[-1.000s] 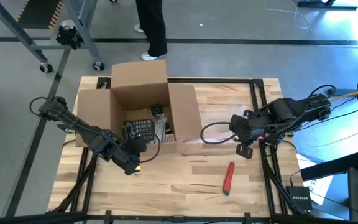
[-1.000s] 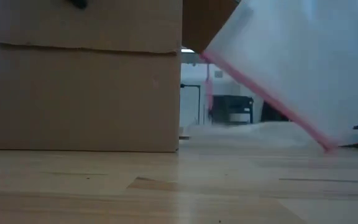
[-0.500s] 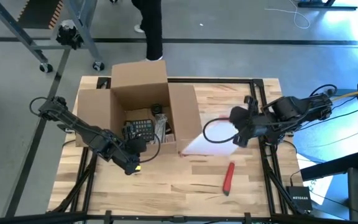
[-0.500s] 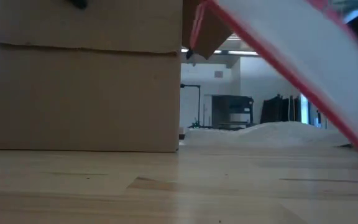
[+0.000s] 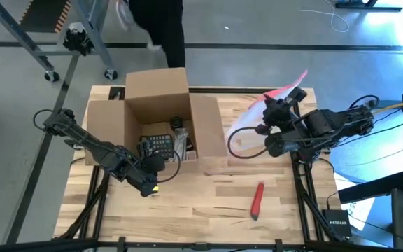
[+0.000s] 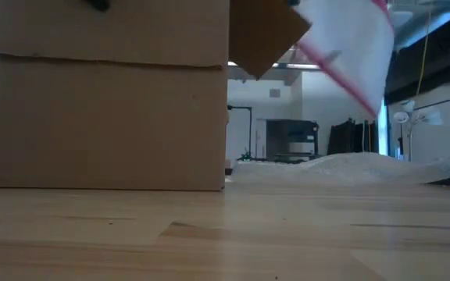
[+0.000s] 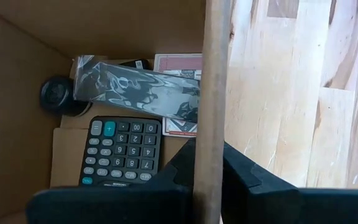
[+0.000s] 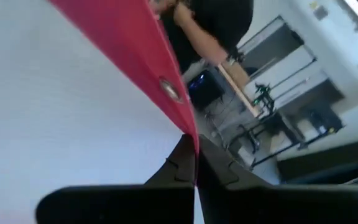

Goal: Unpack boxes
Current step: Remove the black mini fan from the cardboard box

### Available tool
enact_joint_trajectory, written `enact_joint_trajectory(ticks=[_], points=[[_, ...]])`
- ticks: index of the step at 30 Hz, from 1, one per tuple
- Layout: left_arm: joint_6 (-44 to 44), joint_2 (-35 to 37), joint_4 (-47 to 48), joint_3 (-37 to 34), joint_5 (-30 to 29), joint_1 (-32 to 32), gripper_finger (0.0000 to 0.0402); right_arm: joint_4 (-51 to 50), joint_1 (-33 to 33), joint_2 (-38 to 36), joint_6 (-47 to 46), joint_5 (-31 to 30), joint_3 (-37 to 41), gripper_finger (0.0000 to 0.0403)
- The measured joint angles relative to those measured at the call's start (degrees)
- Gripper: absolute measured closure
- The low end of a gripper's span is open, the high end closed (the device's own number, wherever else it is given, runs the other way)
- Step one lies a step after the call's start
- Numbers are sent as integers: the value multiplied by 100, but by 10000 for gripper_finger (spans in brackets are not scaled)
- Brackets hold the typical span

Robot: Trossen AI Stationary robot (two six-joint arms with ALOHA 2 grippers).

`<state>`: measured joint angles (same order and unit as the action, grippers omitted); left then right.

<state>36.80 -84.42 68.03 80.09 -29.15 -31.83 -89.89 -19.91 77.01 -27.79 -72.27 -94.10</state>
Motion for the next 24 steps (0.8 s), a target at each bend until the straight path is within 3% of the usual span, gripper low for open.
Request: enact_joint_trajectory(ticks=[5,11,16,24], points=[[9,0,-7,0,-2,0,375,204,137,9,-691,914,1201,403],[20,0,-13,0,-4,0,375,1808,-160,17,-1004,2767,2906,403],[28,0,-19,0,-4,-2,375,2723,-540,13,-1192,3778,3471,403],[28,0,-22,0,-4,0,375,3532,-493,13,-2280,4567,4144,381]])
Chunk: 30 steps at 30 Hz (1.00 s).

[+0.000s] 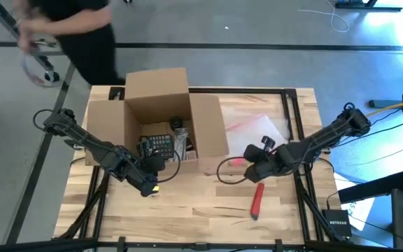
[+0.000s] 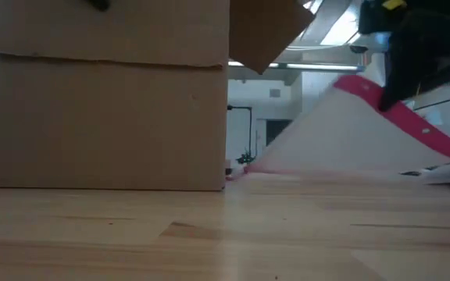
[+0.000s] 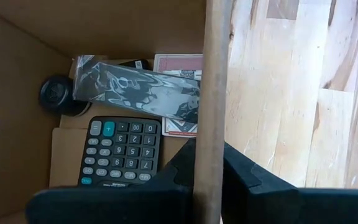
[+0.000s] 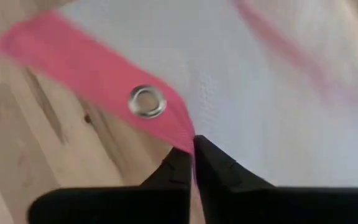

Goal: Unpack boxes
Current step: Remove the black mini fan from the cardboard box

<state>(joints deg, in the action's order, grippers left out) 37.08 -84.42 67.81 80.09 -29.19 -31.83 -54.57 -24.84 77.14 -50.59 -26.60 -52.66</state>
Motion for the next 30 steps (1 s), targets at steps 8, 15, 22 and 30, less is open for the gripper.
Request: enact_joint_trajectory(ticks=[8,15,22,30], points=[[-67,0,-37,0,1,-2,375,-806,9,-41,259,1008,-569,250],[-747,-166,-754,7,-68,-83,375,-1248,2,-50,1109,496,-2224,184],[-925,-678,-835,55,-664,-200,384,-558,4,-46,1948,-530,-2571,178],[-1086,-1224,-893,-43,-1965,-292,388,-392,4,220,1974,-944,-2565,178]])
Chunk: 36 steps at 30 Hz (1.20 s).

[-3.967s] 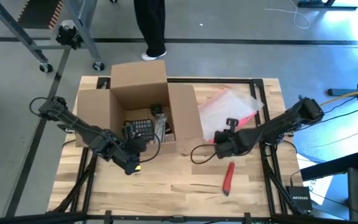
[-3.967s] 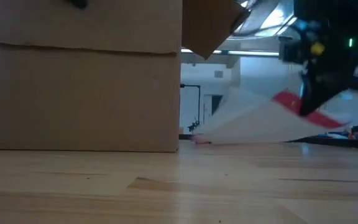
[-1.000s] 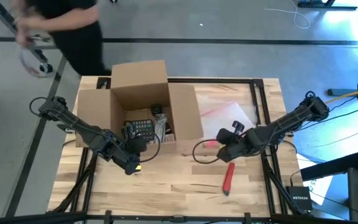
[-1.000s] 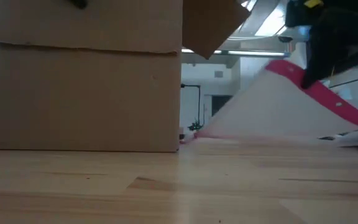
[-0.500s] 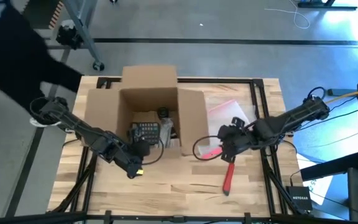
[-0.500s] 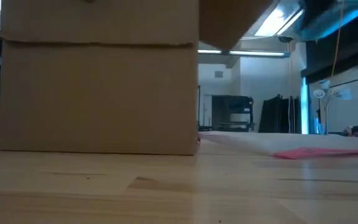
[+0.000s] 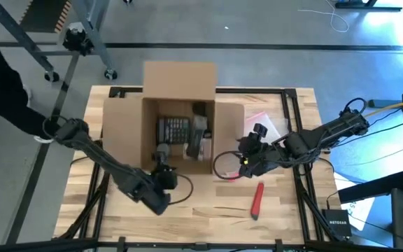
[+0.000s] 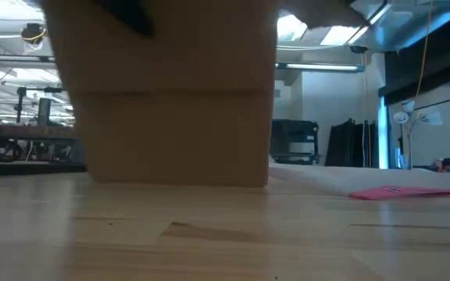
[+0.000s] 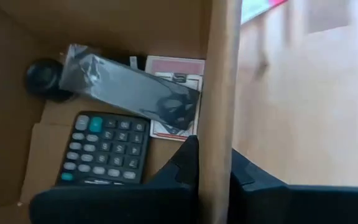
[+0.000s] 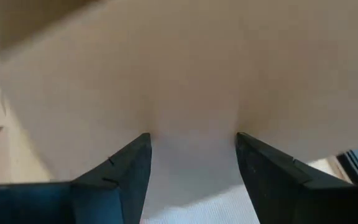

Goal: Unpack boxes
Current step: Remove the black mini fan from the cardboard box

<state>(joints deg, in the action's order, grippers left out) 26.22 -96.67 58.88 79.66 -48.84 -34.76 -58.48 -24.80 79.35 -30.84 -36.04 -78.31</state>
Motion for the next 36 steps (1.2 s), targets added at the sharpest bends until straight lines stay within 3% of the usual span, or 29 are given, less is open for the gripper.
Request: enact_joint_trajectory(ticks=[13,19,24,33,36], points=[[37,-72,54,39,92,41,384,625,0,309,489,-42,47,178],[79,-72,52,39,119,41,384,1668,-97,368,1459,55,44,178],[87,-72,52,39,136,41,383,2864,-234,750,2592,482,42,178],[100,-70,37,43,156,68,383,3740,-102,1483,3333,774,42,178],[99,-70,15,43,161,89,382,3786,-51,1660,3599,511,27,178]])
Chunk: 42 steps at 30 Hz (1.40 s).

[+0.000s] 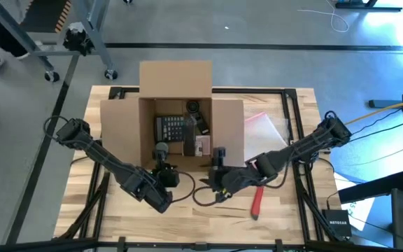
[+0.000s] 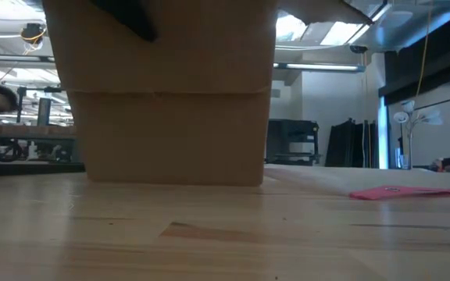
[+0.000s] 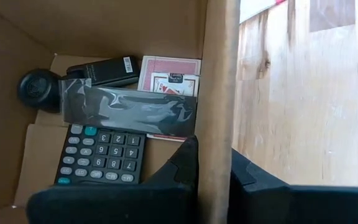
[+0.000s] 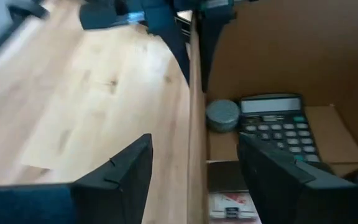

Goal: Unpack boxes
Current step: Remove the black mini fan from the cardboard box

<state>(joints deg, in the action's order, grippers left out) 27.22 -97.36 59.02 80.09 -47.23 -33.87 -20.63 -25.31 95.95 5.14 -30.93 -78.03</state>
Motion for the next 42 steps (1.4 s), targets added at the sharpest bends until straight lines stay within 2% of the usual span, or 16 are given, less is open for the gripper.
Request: enact_joint_trajectory(ticks=[3,6,13,15,19,25,31,36,42], points=[[37,0,8,0,-1,14,382,-41,95,162,111,-229,-22,185],[60,-11,31,-9,-10,50,382,-112,165,298,224,-357,-20,217],[59,-13,40,-9,-10,48,382,-195,265,403,333,-399,-16,363],[46,-4,81,2,19,48,382,-204,304,403,331,-348,-13,388],[209,17,375,217,285,72,369,-166,354,406,267,-238,-9,382],[337,24,748,686,858,43,291,79,385,437,256,-92,6,396],[347,39,745,789,995,20,224,159,385,443,225,-122,8,396],[294,42,625,769,1039,26,193,136,390,451,173,-154,17,396],[-69,7,650,913,1339,131,174,-29,417,503,130,-298,54,396]])
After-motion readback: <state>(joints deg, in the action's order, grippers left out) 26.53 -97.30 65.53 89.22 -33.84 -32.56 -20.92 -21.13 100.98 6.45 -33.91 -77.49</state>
